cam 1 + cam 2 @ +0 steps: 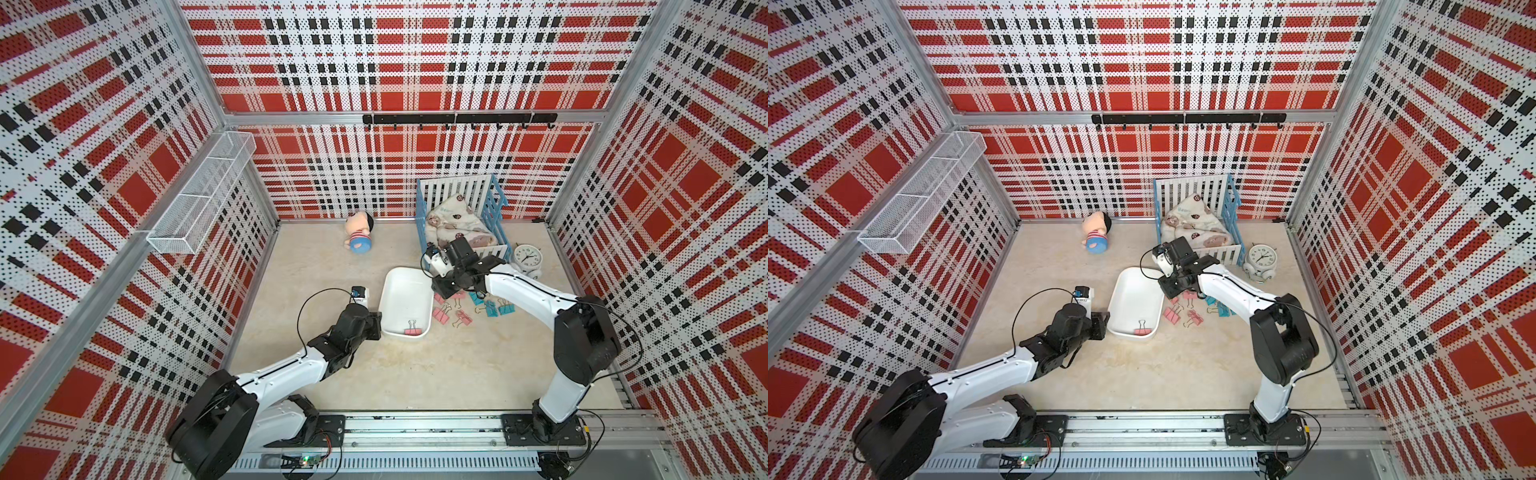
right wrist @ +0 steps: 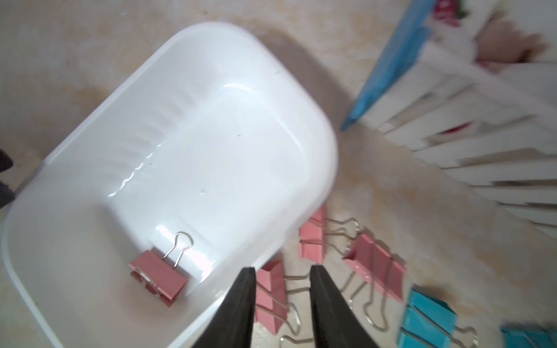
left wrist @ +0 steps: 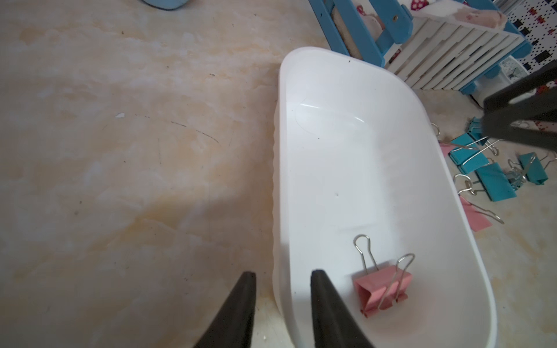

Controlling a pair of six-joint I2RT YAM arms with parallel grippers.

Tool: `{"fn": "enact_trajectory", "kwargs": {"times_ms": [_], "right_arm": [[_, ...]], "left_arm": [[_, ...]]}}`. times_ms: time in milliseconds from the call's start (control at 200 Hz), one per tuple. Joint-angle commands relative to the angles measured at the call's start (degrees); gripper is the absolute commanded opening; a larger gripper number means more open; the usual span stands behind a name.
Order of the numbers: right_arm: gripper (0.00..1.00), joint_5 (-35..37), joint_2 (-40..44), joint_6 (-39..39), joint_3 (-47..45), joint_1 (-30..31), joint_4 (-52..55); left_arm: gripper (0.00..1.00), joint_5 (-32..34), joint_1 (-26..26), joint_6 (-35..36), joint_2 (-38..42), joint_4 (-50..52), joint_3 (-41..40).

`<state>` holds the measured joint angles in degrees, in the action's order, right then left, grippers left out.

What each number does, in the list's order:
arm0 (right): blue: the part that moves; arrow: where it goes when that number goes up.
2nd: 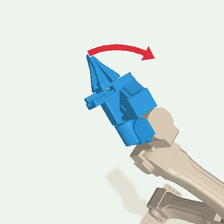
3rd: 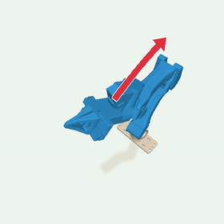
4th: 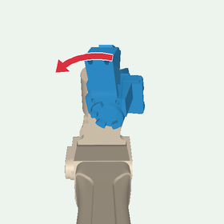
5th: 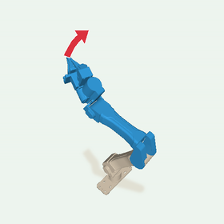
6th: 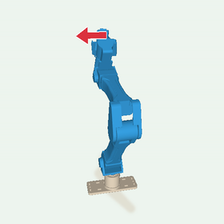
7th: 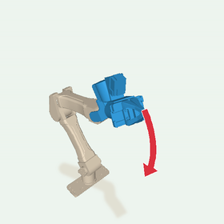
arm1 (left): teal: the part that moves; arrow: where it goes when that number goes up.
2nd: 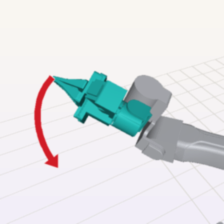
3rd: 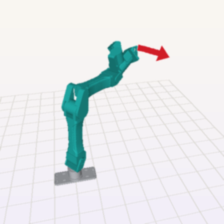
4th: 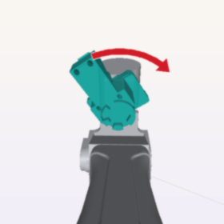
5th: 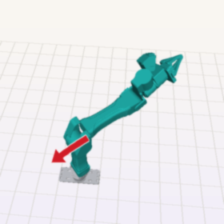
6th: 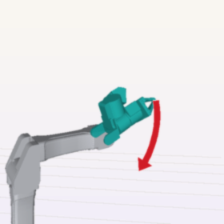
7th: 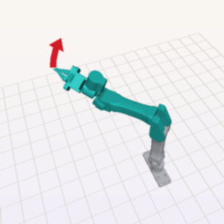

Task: Take out the binder clips from the storage box
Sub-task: Place the binder clip at the center of the board, then pick up the binder clip from the storage box.

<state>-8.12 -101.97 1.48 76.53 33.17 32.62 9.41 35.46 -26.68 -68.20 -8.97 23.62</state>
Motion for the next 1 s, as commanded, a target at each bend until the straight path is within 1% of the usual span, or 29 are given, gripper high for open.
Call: {"fn": "enact_trajectory", "kwargs": {"times_ms": [0,200,341,496,671,792,992], "right_arm": [[0.39,-8.3,-2.4,2.4,2.0,2.4,-1.9],[0.39,-11.5,-6.3,4.6,4.1,5.4,-0.1],[0.39,-13.1,-7.8,5.2,4.5,5.9,0.5],[0.39,-13.3,-9.7,7.3,6.4,6.4,4.8],[0.40,-13.2,-9.3,8.5,6.3,6.5,7.1],[0.40,-14.7,-9.3,9.1,5.9,6.5,7.7],[0.38,-15.4,-10.2,10.0,6.3,7.0,9.4]], "left_arm": [[0.37,-0.7,0.4,0.8,-1.9,-2.0,1.4],[0.37,-1.0,0.5,0.7,-3.9,-2.8,1.6],[0.37,-1.1,0.4,0.5,-4.2,-2.6,1.5],[0.37,-1.1,0.4,0.4,-4.2,-2.5,1.5],[0.37,-1.1,0.4,0.1,-5.0,-3.0,1.4],[0.37,-1.5,0.5,0.0,-5.6,-3.3,1.4],[0.37,-1.4,0.5,-0.2,-5.3,-3.3,1.2]]}}
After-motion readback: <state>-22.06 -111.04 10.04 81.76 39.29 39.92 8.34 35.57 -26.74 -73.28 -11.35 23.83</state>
